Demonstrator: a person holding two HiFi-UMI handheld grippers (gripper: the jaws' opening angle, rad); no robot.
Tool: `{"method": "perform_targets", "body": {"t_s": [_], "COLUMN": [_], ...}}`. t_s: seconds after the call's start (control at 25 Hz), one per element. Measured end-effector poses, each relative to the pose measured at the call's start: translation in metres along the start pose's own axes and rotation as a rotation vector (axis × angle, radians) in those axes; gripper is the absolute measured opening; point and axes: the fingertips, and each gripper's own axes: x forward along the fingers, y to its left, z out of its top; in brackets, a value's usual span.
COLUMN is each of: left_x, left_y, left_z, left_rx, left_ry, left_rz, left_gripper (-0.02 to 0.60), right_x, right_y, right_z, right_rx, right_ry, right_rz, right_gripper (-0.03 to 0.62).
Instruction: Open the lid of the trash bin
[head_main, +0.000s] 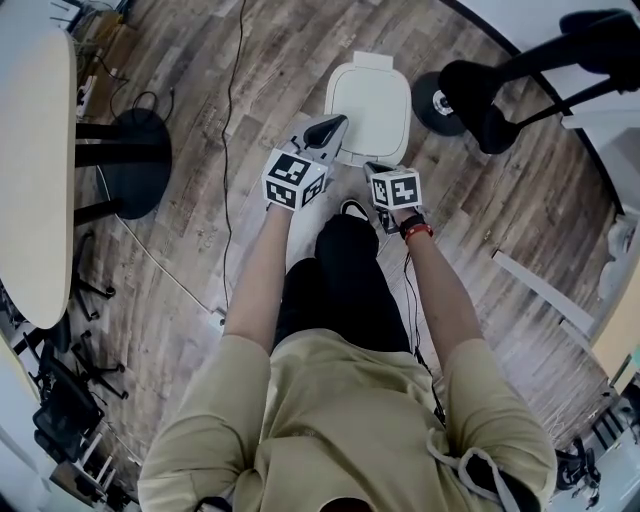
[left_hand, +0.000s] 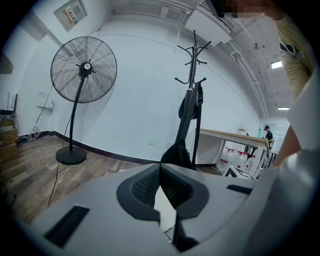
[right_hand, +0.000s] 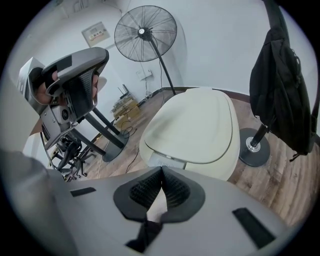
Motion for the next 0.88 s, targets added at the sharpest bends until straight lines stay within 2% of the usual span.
{"method": "perform_targets", "body": {"t_s": [0.36,0.64,0.88], "left_x": [0.004,0.006,0.003], "left_y": [0.006,0.001,0.000], "left_z": [0.002,-0.006,-0.012], "left_rx": [0.010,-0.019,-0.048], "left_ry": [-0.015,-0.013,0.002], "left_rz": [0.005,0.016,0.026], "left_gripper": [0.021,0.021,0.021], "right_x": [0.009,0.002,-0.009], "right_y": [-0.003,-0.014,-0.029], "right_z": [-0.005,-0.018,0.003], "right_rx": [0.007,0.051,0.275], "right_ry": [0.015,0.032,-0.080], "right_rz": [0.023,0.020,0.051], "right_gripper": [0.015,0.015,0.015]}}
